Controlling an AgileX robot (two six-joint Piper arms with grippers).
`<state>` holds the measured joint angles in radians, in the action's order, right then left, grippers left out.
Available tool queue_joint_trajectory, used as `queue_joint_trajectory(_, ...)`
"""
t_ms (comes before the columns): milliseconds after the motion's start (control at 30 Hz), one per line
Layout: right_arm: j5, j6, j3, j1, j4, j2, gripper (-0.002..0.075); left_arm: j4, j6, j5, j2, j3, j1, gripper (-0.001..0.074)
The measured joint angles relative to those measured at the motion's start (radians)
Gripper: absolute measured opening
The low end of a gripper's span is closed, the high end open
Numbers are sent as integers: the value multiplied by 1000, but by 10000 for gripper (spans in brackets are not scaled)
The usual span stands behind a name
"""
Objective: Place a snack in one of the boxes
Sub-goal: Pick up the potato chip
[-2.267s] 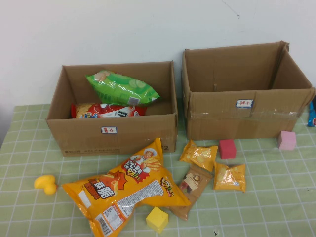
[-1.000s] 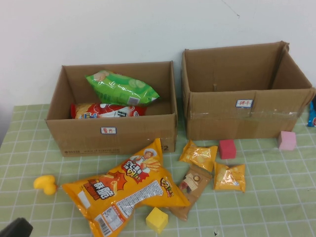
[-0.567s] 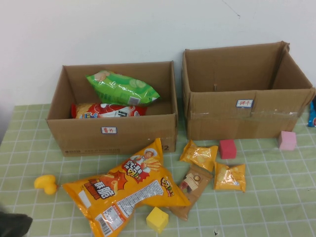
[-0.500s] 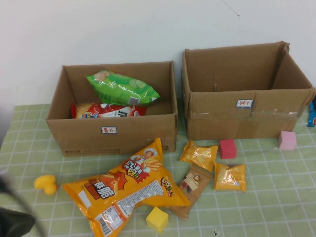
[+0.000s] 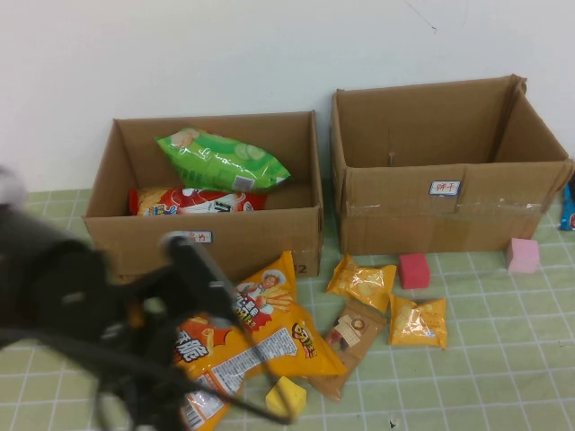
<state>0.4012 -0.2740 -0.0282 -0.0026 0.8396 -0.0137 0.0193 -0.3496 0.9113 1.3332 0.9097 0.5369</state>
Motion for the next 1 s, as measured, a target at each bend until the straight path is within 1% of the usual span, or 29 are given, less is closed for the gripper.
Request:
queue_joint_trajectory(33,0,-2,0,0,0,0,-2,-9,0,-10,37,21,20,372)
queue_joint_trajectory(100,0,-7,0,0,0,0,-2,-28,15,-30,103,59,52,529)
queue_joint_trajectory(133,0,-9,0,0,0,0,-2,-41,36,-42,139,80,68,587)
queue_joint_trajectory(167,2,-14,0,0,0,0,-2,-55,52,-52,176,101,80,618)
queue_joint_trajectory(200,2,-16,0,0,0,0,-2,-74,70,-67,214,121,94,644)
queue_joint_trajectory(267,2,-19,0,0,0,0,-2,-126,99,-90,283,157,119,673)
queue_joint_trajectory(367,2,-21,0,0,0,0,-2,-216,141,-112,396,210,145,687)
queue_joint_trajectory(467,2,-23,0,0,0,0,-2,-255,161,-121,488,250,152,692)
queue_joint_trajectory(767,6,-29,0,0,0,0,-2,-365,242,-193,678,285,154,692)
queue_joint_trajectory(833,8,-29,0,0,0,0,-2,-396,277,-201,698,287,154,671)
queue_joint_trajectory(867,8,-29,0,0,0,0,-2,-416,300,-202,706,287,154,634)
queue_joint_trajectory(900,8,-29,0,0,0,0,-2,-431,320,-202,708,287,154,570)
queue_joint_trajectory(1000,8,-31,0,0,0,0,-2,-471,350,-202,710,295,154,292)
